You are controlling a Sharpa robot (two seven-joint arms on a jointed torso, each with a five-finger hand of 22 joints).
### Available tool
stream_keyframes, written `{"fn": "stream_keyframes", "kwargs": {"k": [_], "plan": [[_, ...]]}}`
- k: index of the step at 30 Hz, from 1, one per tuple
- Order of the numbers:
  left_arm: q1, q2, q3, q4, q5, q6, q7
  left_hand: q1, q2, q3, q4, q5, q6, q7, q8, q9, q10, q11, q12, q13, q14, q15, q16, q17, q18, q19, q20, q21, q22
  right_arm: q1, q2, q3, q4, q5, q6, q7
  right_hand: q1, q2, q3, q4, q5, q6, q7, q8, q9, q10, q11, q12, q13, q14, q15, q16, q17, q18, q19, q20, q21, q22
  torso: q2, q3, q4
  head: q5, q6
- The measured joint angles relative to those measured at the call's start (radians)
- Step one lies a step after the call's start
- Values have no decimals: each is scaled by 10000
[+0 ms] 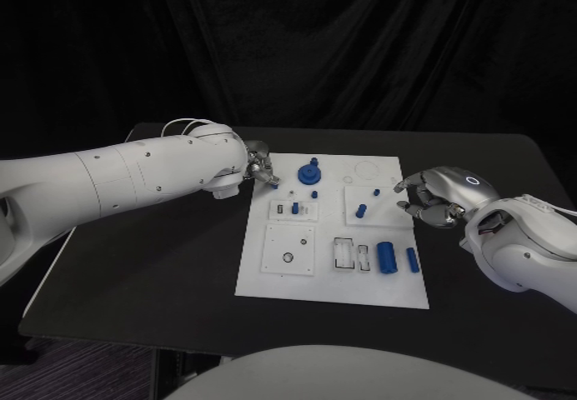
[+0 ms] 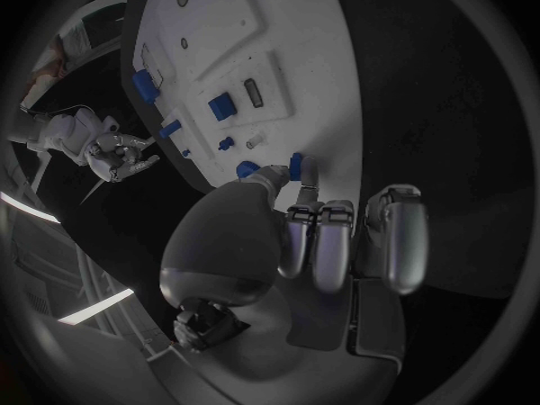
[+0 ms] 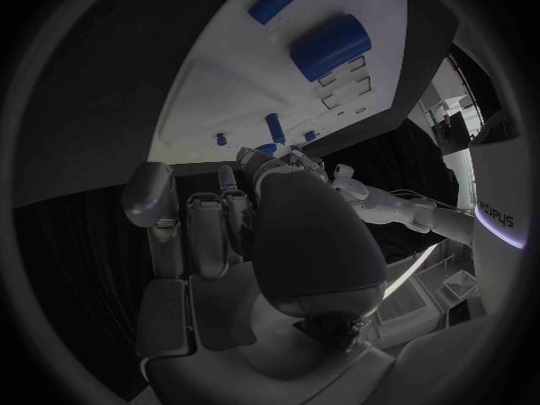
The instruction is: Assemble the parts on the task board
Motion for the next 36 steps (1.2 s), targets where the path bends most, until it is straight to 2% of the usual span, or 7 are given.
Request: {"fn": "stream_keyframes", "kwargs": {"k": [4,10,16,27,31,32,36], "plan": [[-11,-72,-7,89,0,-18,-29,-281,-282,558,-91,117,52,48,45,139,1,-1,0,2,0,0,0,0,0,0,0,0,0,0,7,0,-8,11,1,-1,0,0,0,0,0,0,0,0,0,0,0,0,0,0,0,0,0,1,0,0,0,5,-2,-2,1,8,0],[-16,-289,-10,373,-1,-197,-115,-469,-470,874,-242,127,81,51,66,263,1,0,0,2,-4,-3,0,0,0,0,0,0,0,0,-1,0,-18,21,3,-5,0,0,0,0,38,0,0,0,-9,0,0,-39,0,0,0,0,0,0,0,0,0,8,-5,-3,4,-6,0],[-17,-606,-10,820,-2,-503,-180,-650,-650,1168,-447,-170,103,64,67,278,0,0,0,2,-38,-37,0,0,0,0,0,-38,0,0,-12,0,-31,28,2,-13,0,0,30,25,90,-7,7,-65,-48,-36,36,-39,-1,0,0,-38,0,1,-36,37,-42,7,-6,-4,6,-3,0],[-17,-1567,-10,2152,164,-1190,-214,-884,-742,1249,-505,-650,316,-73,64,323,-1,-67,0,1,-38,-37,0,0,-1,0,0,-38,0,0,-32,0,-43,34,-8,-39,0,0,67,-13,106,-90,89,-129,-92,-71,72,-39,-1,0,0,-38,0,2,-108,37,-142,6,-6,-4,6,-12,0],[-17,-1768,-10,2456,631,-1356,-245,-1030,-699,1251,-507,-767,320,-77,63,304,-1,-67,0,1,1,-76,0,0,-1,-9,-9,-74,0,0,-31,0,-50,36,-10,-49,-1,-1,67,-13,106,-90,89,-129,-92,-72,72,-39,-1,0,0,-38,0,1,-108,37,-142,5,-7,-3,7,-10,0],[-17,-1807,-10,2547,779,-1395,-252,-1044,-714,1571,-827,-818,353,-104,61,275,-1,-67,0,1,1,-76,0,0,-1,-38,-37,-82,0,0,-30,0,-51,37,-10,-51,-1,-1,67,-13,106,-90,89,-129,-92,-71,72,-39,-1,0,0,-38,0,1,-108,37,-143,5,-7,-3,7,-8,0],[-17,-1866,-10,2768,1120,-1486,-263,-1094,-742,1607,-863,-821,367,-90,61,274,-1,-67,0,1,1,-76,0,0,0,-37,-37,-82,0,0,-21,0,-56,38,-10,-56,-1,0,94,13,106,-90,89,-129,-102,-107,35,-77,-1,-37,37,-76,0,1,-108,37,-143,5,-8,-1,12,3,0]]}}
